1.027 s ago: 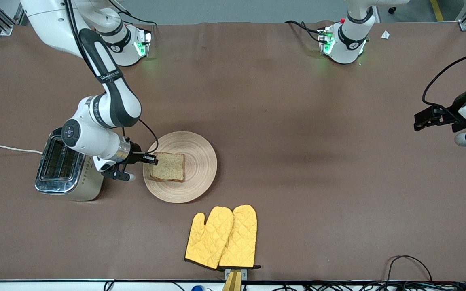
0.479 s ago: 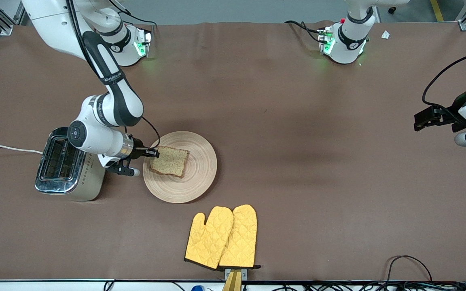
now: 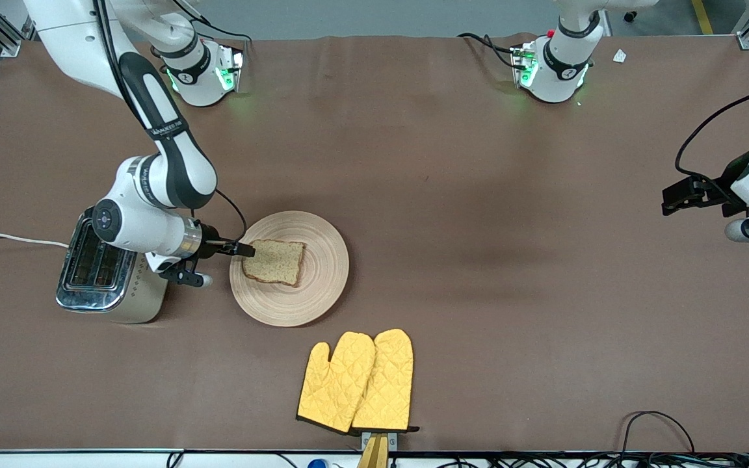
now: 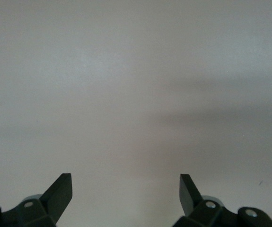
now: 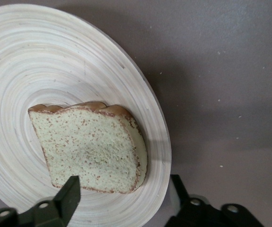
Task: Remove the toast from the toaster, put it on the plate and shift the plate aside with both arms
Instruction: 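Retract the right gripper while the left gripper reaches the plate rim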
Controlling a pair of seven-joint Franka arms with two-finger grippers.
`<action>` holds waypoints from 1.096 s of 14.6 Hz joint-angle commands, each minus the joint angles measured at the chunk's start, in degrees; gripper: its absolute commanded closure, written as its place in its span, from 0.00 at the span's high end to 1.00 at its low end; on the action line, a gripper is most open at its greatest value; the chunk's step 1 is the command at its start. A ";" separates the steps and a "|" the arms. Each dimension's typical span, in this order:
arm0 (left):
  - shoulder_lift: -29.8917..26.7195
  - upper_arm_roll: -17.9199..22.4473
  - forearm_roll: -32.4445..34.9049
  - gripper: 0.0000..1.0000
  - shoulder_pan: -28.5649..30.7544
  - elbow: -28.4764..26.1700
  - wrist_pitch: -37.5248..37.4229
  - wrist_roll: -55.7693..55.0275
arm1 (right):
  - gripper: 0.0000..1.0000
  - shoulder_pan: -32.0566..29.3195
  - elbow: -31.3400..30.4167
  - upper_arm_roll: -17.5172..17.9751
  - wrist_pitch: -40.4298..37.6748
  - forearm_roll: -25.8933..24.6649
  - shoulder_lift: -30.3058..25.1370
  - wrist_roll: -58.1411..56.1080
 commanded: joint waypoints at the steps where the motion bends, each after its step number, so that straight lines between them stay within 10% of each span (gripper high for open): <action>1: -0.08 0.02 -4.27 1.00 -0.05 -1.13 0.10 0.21 | 1.00 -2.04 0.36 -0.06 -2.72 0.57 -2.81 -1.16; 9: 10.27 -0.24 -25.17 1.00 -3.20 -3.24 4.74 -3.55 | 1.00 -11.62 14.23 -1.02 -28.80 -5.04 -12.82 -0.63; 16: 26.79 -0.33 -54.96 1.00 -13.31 -3.24 24.24 -8.06 | 1.00 -13.03 23.47 -0.85 -43.40 -23.77 -21.97 -4.93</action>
